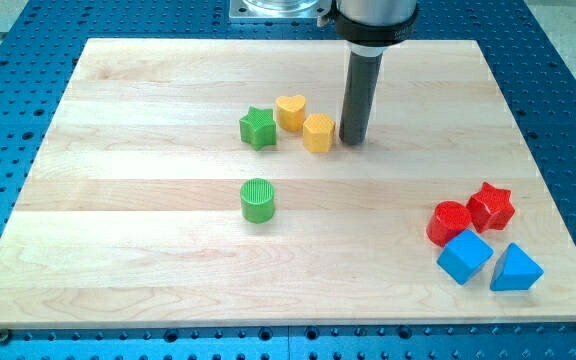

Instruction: Slightly push the green star vertically top to the green circle

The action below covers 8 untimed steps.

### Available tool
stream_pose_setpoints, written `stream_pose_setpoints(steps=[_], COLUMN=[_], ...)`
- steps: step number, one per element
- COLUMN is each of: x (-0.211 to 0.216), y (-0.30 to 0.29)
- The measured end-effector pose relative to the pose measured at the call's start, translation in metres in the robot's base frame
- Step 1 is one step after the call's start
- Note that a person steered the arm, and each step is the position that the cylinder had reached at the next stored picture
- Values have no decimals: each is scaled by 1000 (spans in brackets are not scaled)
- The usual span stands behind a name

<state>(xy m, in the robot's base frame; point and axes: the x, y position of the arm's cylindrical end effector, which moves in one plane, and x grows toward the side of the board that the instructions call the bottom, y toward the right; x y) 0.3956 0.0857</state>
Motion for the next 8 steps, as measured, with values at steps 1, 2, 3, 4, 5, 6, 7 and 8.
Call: stream_pose_setpoints(steps=[1,2,3,4,5,6,7,8], x=[24,46,67,75,74,74,70,28], y=[-11,-20,-21,-38,-86,-124,-179,-210])
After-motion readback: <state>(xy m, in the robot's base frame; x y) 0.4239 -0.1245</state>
